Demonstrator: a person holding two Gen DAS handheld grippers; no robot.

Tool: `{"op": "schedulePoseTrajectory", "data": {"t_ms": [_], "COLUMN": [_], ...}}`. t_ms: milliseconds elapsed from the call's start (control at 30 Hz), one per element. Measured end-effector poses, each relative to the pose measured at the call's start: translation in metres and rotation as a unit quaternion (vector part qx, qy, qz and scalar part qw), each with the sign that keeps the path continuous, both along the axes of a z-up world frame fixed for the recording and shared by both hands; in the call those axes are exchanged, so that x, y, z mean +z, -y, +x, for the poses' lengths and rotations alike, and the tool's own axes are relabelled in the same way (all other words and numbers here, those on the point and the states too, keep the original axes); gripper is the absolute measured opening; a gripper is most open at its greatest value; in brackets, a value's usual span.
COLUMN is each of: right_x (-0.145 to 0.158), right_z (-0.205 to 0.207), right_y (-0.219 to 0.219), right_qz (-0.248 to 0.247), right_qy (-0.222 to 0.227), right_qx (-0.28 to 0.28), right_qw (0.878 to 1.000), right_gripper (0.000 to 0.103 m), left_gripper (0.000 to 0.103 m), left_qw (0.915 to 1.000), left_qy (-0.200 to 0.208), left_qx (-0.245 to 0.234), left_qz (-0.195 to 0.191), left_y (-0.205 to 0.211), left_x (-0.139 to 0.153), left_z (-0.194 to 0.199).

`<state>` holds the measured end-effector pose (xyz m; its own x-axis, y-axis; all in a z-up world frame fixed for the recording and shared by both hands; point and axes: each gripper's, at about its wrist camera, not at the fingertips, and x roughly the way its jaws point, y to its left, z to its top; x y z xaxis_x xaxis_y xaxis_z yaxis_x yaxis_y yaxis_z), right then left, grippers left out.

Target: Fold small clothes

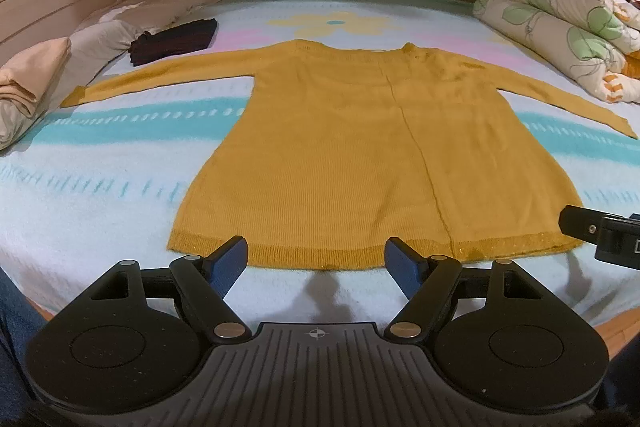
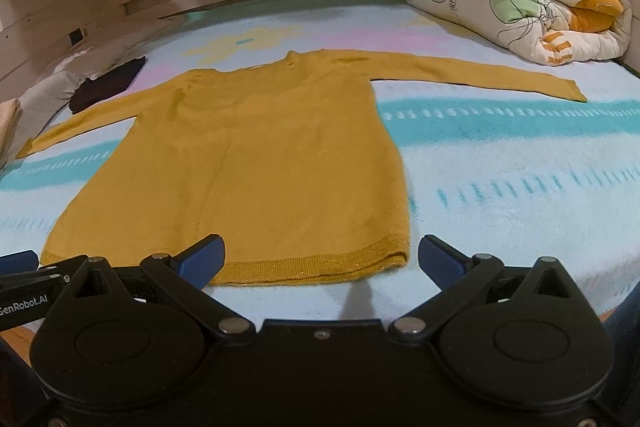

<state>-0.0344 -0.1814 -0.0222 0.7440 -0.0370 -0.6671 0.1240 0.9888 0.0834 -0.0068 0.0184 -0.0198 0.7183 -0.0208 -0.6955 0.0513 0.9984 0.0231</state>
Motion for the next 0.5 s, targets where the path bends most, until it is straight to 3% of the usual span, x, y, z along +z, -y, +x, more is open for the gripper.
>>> {"op": "schedulePoseTrajectory", "data": {"t_ms": [500], "right_x": [0.0002], "right_z": [-0.0005], "right_y": [-0.0013], "right_qz": [0.007], "right_qy": [-0.005], "right_qx": [0.003], "right_qw": [1.000], "right_gripper": [0.102], "left_gripper": [0.075], "left_qw": [1.0000], "left_qy": [-0.004], "left_qx": [0.000], "left_qz": [0.002], "left_y": [0.0023], "left_x": [-0.0016], "left_z": [0.0001]}}
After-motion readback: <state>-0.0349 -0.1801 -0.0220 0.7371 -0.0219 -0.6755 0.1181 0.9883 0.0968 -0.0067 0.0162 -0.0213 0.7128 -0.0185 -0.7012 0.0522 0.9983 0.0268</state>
